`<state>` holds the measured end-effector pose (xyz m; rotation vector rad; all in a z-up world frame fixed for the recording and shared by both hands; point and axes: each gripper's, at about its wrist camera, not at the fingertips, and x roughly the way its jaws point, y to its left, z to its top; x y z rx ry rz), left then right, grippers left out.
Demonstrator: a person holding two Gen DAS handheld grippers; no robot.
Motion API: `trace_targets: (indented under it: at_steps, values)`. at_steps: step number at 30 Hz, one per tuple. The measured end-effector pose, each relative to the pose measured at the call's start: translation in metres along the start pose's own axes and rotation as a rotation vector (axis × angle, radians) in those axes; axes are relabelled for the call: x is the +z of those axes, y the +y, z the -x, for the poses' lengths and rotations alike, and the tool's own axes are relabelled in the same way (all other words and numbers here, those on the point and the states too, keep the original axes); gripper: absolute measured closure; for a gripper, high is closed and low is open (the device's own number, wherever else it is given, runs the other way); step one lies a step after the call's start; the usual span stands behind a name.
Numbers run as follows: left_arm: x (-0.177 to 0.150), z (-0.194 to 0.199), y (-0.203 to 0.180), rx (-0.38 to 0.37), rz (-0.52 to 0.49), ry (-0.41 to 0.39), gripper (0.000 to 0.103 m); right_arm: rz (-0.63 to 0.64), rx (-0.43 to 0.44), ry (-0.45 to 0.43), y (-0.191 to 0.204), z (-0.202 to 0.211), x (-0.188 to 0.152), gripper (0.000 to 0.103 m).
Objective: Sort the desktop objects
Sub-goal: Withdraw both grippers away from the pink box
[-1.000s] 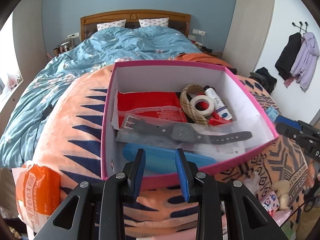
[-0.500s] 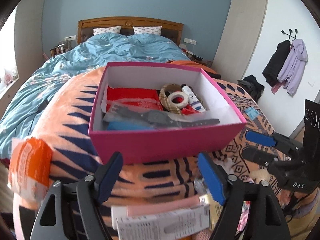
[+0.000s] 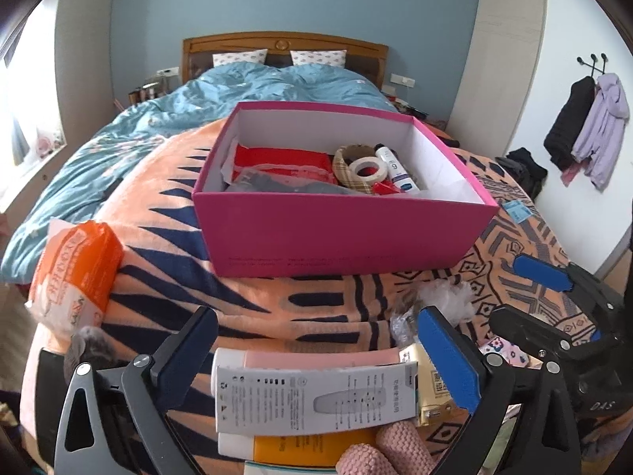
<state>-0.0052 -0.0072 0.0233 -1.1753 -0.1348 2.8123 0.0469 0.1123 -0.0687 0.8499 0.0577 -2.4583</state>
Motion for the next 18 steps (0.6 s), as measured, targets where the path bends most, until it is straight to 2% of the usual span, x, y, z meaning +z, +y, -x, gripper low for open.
trace_targets:
  at_steps: [14, 18]
  values:
    - [-0.008, 0.004, -0.006, 0.051, 0.007, -0.004, 0.001, 0.004, -0.019, -0.031, 0.005, 0.006, -0.006, 0.014]
    - [-0.011, 0.003, -0.008, 0.092, -0.006, -0.017, 0.001, 0.000, -0.022, -0.032, 0.005, 0.005, -0.006, 0.014]
